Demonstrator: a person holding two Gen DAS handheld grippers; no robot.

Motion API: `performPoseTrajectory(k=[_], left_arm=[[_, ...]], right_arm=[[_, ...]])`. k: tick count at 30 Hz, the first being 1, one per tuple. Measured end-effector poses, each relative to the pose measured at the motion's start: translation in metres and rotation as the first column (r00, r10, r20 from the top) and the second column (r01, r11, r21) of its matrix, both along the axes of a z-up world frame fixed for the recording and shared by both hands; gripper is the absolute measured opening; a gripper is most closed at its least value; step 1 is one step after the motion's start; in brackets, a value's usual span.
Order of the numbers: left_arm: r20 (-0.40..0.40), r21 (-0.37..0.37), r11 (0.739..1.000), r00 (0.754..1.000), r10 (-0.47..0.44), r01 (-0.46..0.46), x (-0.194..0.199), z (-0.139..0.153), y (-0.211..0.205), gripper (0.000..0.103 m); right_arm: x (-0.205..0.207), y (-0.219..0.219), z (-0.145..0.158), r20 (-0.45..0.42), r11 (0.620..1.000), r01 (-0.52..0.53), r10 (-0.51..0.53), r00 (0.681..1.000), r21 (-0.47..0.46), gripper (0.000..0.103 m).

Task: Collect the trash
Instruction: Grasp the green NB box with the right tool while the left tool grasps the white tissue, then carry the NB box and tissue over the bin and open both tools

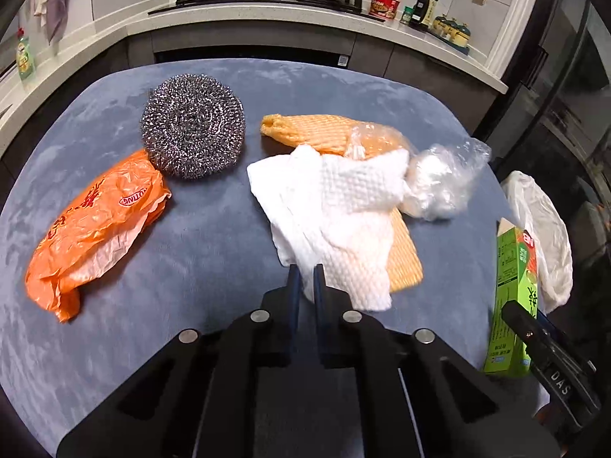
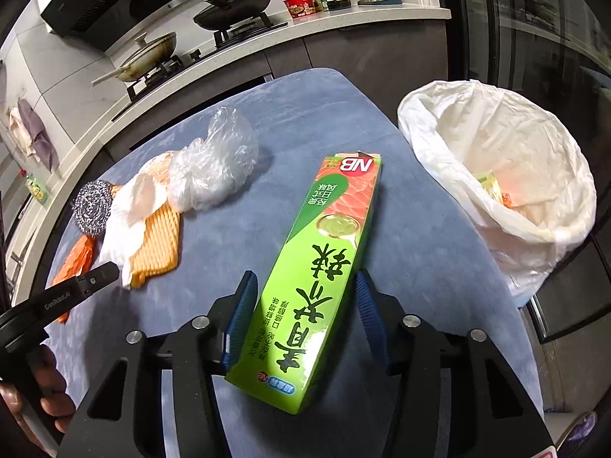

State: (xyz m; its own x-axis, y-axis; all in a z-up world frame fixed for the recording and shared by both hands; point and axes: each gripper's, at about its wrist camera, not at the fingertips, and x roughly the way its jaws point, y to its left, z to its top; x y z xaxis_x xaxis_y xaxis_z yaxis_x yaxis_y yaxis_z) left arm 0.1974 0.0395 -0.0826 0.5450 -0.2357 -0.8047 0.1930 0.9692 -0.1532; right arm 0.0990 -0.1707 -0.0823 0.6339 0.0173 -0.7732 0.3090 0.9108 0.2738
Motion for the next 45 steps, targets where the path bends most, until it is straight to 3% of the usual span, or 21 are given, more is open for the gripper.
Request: performPoseTrajectory(k=[6,8,9,11,12,16,17,19,22,29,39,41,45], left_arm=[[0.012,-0.056,0.998,1.0,-0.014,0.015,-0.007,0.013,0.002,0.006],[0.014,-0.056,0.998,1.0,-0.01,0.011,-0.006,0.014,0.001,0.015],[0.013,-0.053,0.999,1.0,-0.006,0.007,-0.005,0.014,0.001,0.028],[0.01,-0.058,0.998,1.0,0.005,-0.004,-0.002,0.012,0.0,0.044],[0.008,-0.07,0.998,1.0,0.005,-0.005,0.0,0.011,0.0,0.044],[0.009,-0.09,0.996,1.0,0.023,-0.022,0.011,0.008,-0.001,0.04],[0.013,-0.09,0.996,1.0,0.026,-0.025,0.013,0.008,-0.002,0.035],[0.014,-0.088,0.996,1.0,0.022,-0.02,0.016,0.009,-0.003,0.014],[0.03,-0.076,0.997,0.999,0.019,-0.017,0.017,0.012,-0.004,0.005],[0.085,-0.102,0.995,0.996,0.012,-0.003,0.003,0.036,0.003,0.004],[0.198,-0.131,0.989,0.98,-0.036,0.063,-0.025,0.094,-0.001,0.003],[0.216,-0.137,0.987,0.975,-0.047,0.078,-0.028,0.106,-0.004,0.003],[0.254,-0.15,0.982,0.964,-0.076,0.117,-0.036,0.13,-0.014,0.003]], right_arm=[[-0.017,-0.006,0.002,-0.008,1.0,0.007,-0.007,1.0,0.01,0.045],[-0.023,-0.008,0.002,-0.01,1.0,0.01,-0.009,1.0,0.013,0.045],[-0.025,-0.009,0.002,-0.011,1.0,0.011,-0.011,1.0,0.015,0.044],[-0.03,-0.012,0.001,-0.01,1.0,0.015,-0.015,1.0,0.02,0.044],[-0.032,-0.012,0.001,-0.01,1.0,0.016,-0.016,1.0,0.022,0.044],[-0.036,-0.014,0.0,-0.01,0.999,0.018,-0.018,1.0,0.033,0.044],[-0.036,-0.014,0.0,-0.009,0.999,0.018,-0.018,1.0,0.033,0.044],[-0.035,-0.014,0.0,-0.008,0.999,0.016,-0.016,1.0,0.033,0.044],[-0.034,-0.013,0.001,-0.004,0.999,0.01,-0.01,1.0,0.032,0.044],[-0.036,-0.008,0.011,0.023,1.0,-0.003,0.002,1.0,0.029,0.044],[-0.041,-0.008,0.038,0.094,1.0,-0.01,0.008,0.996,0.026,0.042],[-0.043,-0.01,0.043,0.106,1.0,-0.008,0.005,0.994,0.029,0.036],[-0.045,-0.015,0.049,0.118,0.999,-0.004,0.0,0.993,0.036,0.034]])
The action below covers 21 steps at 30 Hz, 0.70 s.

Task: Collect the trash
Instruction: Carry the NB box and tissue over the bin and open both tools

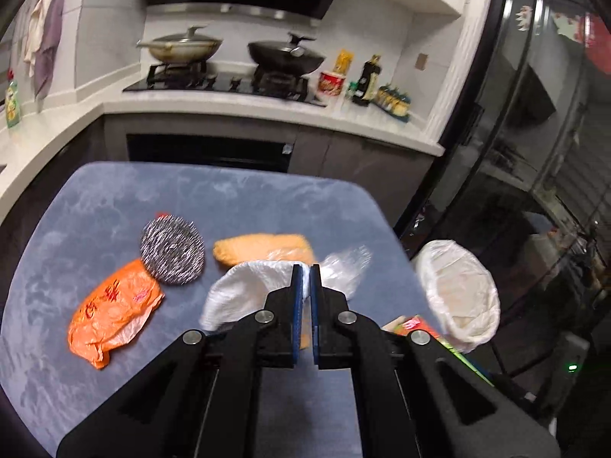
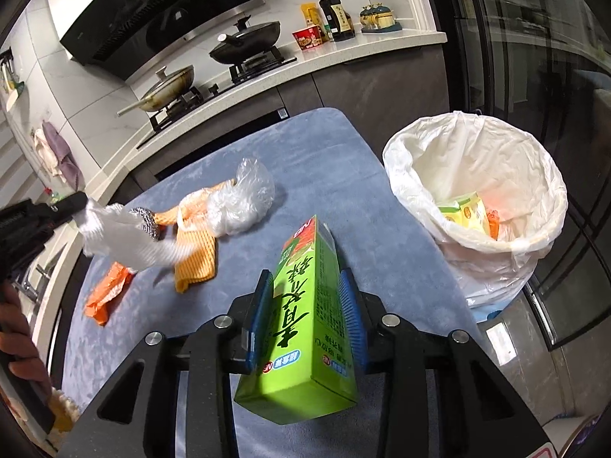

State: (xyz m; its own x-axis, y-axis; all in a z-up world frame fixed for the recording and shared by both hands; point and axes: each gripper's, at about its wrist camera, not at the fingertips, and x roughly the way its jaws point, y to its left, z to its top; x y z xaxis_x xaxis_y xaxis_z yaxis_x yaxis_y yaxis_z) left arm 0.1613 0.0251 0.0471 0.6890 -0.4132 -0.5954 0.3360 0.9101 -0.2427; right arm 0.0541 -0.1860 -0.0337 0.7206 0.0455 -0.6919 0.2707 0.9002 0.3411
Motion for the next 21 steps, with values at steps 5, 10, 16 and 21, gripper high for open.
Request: performPoseTrajectory(k=[5,10,16,21], left_arm=[[0.038,-0.005,0.998,0.998,-0.055,0.055,-0.01,0.022,-0.019,0.003],[0.054,-0.006,0.995,0.993,-0.1,0.101,-0.019,0.031,-0.036,0.003],[0.04,0.0,0.991,0.99,-0.133,0.134,-0.025,0.026,-0.049,0.003],[0.028,0.011,0.989,0.988,-0.149,0.149,-0.027,0.021,-0.055,0.003]], right_arm=[[-0.001,-0.002,-0.006,-0.02,1.0,-0.004,0.004,1.0,0.008,0.031],[-0.001,-0.001,-0.026,-0.077,0.999,-0.032,0.035,0.996,0.039,0.032],[-0.003,0.008,-0.031,-0.087,0.999,-0.035,0.033,0.996,-0.019,0.055],[0.002,0.007,-0.049,-0.143,0.999,-0.031,0.029,0.989,-0.008,0.05]])
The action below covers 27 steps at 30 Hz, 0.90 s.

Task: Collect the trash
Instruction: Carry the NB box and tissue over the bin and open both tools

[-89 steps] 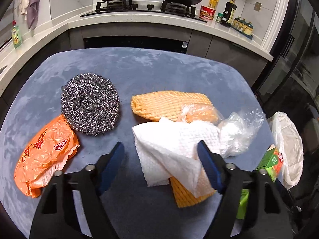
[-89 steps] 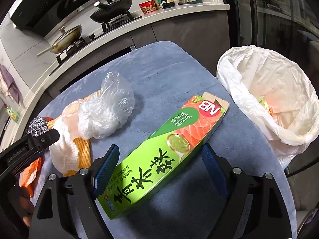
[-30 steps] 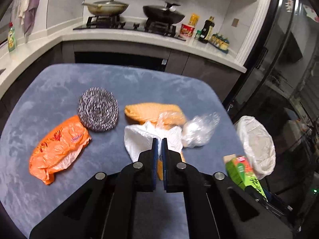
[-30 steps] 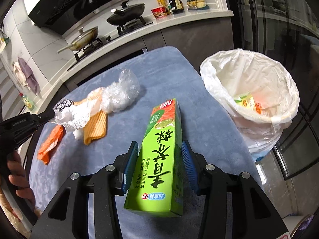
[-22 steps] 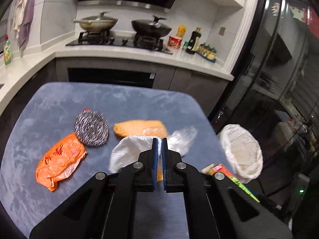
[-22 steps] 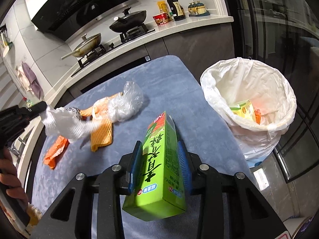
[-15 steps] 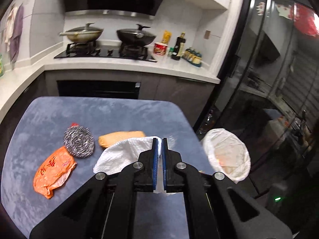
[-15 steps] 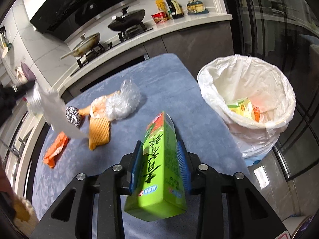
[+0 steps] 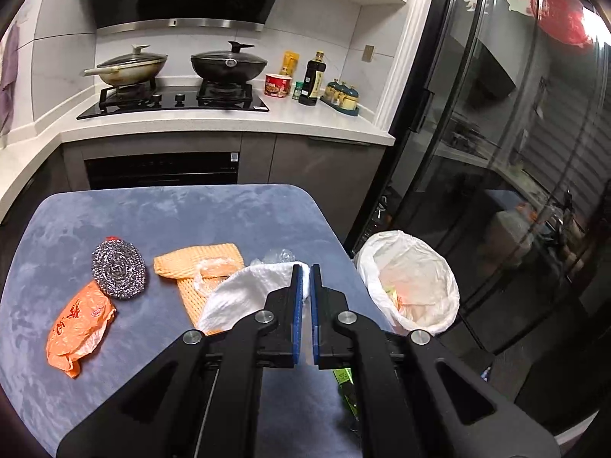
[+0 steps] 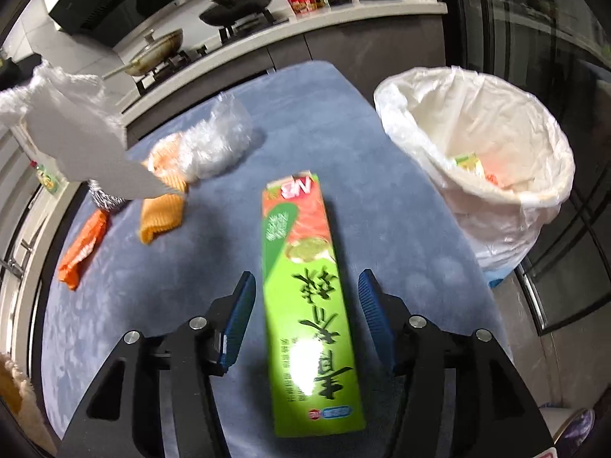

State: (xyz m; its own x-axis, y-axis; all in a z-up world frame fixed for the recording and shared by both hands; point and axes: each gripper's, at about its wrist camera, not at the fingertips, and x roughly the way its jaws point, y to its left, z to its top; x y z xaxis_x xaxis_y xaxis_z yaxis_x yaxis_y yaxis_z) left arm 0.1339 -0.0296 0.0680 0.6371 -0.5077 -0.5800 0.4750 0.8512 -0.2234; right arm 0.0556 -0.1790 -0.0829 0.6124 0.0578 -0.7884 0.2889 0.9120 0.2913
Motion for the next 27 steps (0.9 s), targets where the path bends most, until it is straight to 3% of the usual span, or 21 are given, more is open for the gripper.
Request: performPoseTrajectory(k=[1,6,12,20,27], left_arm=[[-0.001,0.004,1.0,1.0,-0.002,0.002,0.0,-0.001,-0.001,0.003],[-0.005,0.018,1.0,1.0,-0.015,0.015,0.001,-0.004,-0.01,0.003],[-0.011,0.031,0.998,0.998,-0.055,0.055,0.003,-0.006,-0.032,0.003],[-0.006,0.022,0.985,0.985,-0.17,0.171,0.005,0.0,-0.093,0.003],[-0.003,-0.018,0.954,0.954,-0.298,0.298,0.01,0.002,-0.16,0.004]], right_arm=[[-0.001,-0.001,-0.003,-0.006,1.0,0.003,-0.003,1.0,0.003,0.04],[-0.005,-0.006,0.001,0.016,1.0,0.021,-0.021,1.0,-0.001,0.04],[-0.013,-0.034,0.026,0.086,0.997,0.081,-0.081,0.993,0.007,0.04],[-0.023,-0.092,0.054,0.145,0.982,0.19,-0.186,0.972,-0.01,0.04],[-0.024,-0.147,0.059,0.152,0.956,0.292,-0.287,0.946,-0.007,0.04]])
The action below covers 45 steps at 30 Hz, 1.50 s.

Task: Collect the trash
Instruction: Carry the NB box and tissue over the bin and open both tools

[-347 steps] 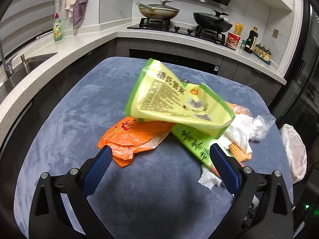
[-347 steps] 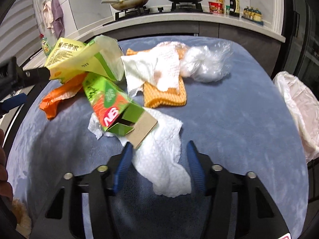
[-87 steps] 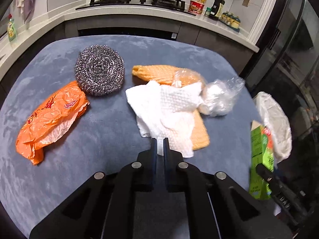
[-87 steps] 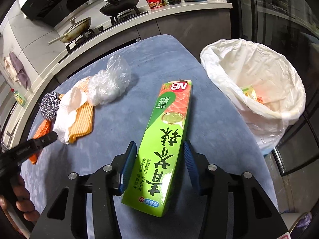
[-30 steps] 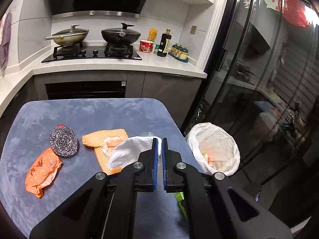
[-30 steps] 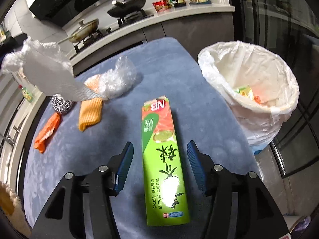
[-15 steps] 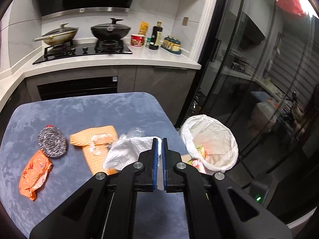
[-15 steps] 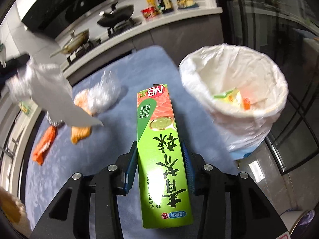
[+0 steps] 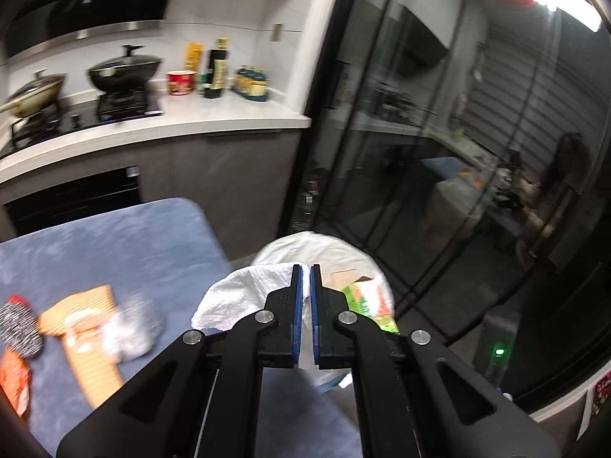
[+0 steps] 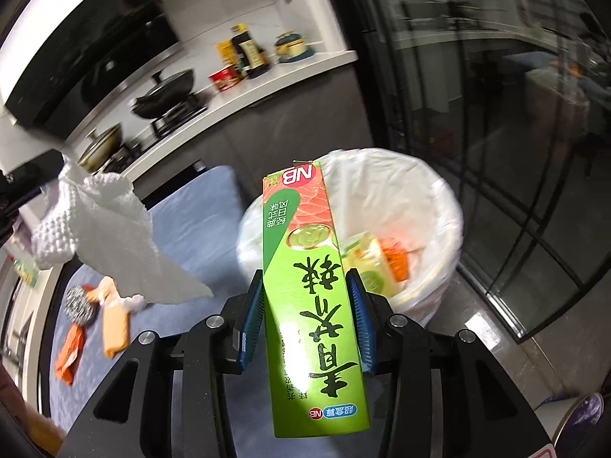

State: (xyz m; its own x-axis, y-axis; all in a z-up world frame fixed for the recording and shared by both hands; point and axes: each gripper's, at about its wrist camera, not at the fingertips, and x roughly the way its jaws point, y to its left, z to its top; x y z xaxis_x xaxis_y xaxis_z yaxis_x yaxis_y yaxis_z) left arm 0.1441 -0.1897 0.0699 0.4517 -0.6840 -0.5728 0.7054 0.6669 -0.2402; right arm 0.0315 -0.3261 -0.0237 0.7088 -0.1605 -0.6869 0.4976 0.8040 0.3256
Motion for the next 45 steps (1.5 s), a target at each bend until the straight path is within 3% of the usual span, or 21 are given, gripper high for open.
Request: performPoseTrajectory(k=[14,27,28,29,30,31,34,40,45], left_arm=[[-0.023,0.073,0.994,0.996,-0.083,0.085,0.016,-0.034,-0.078,0.004],[-0.061,0.101,0.993,0.997,-0.048,0.054,0.038,-0.062,-0.094,0.005],[-0.062,0.103,0.994,0.997,-0.041,0.047,0.04,-0.063,-0.094,0.007],[-0.062,0.107,0.993,0.997,-0.034,0.041,0.041,-0.064,-0.095,0.02],[-0.062,0.113,0.993,0.998,-0.017,0.024,0.043,-0.066,-0.094,0.045],[-0.058,0.109,0.994,0.998,-0.002,0.008,0.043,-0.065,-0.091,0.06],[-0.051,0.064,0.997,0.998,0.039,-0.036,0.043,-0.062,-0.077,0.066],[-0.066,0.054,0.996,0.995,0.077,-0.073,0.049,-0.058,-0.058,0.066],[-0.021,0.065,0.993,0.995,0.1,-0.098,0.043,-0.054,-0.042,0.066]], right_arm=[[0.014,-0.047,-0.02,-0.046,0.997,0.074,-0.074,0.996,0.005,0.041],[0.036,-0.062,-0.031,-0.091,0.997,0.067,-0.069,0.993,-0.025,0.042],[0.037,-0.062,-0.032,-0.094,0.998,0.065,-0.067,0.993,-0.023,0.042],[0.039,-0.063,-0.033,-0.093,0.997,0.068,-0.07,0.993,-0.022,0.042],[0.038,-0.064,-0.032,-0.088,0.997,0.076,-0.078,0.993,-0.023,0.043],[0.037,-0.063,-0.032,-0.083,0.997,0.08,-0.082,0.993,-0.023,0.046],[0.035,-0.063,-0.026,-0.059,0.995,0.095,-0.096,0.994,-0.025,0.054],[0.032,-0.058,-0.01,-0.026,0.995,0.088,-0.09,0.996,-0.053,0.06],[0.028,-0.049,0.007,0.011,0.995,0.077,-0.076,0.997,-0.064,0.062]])
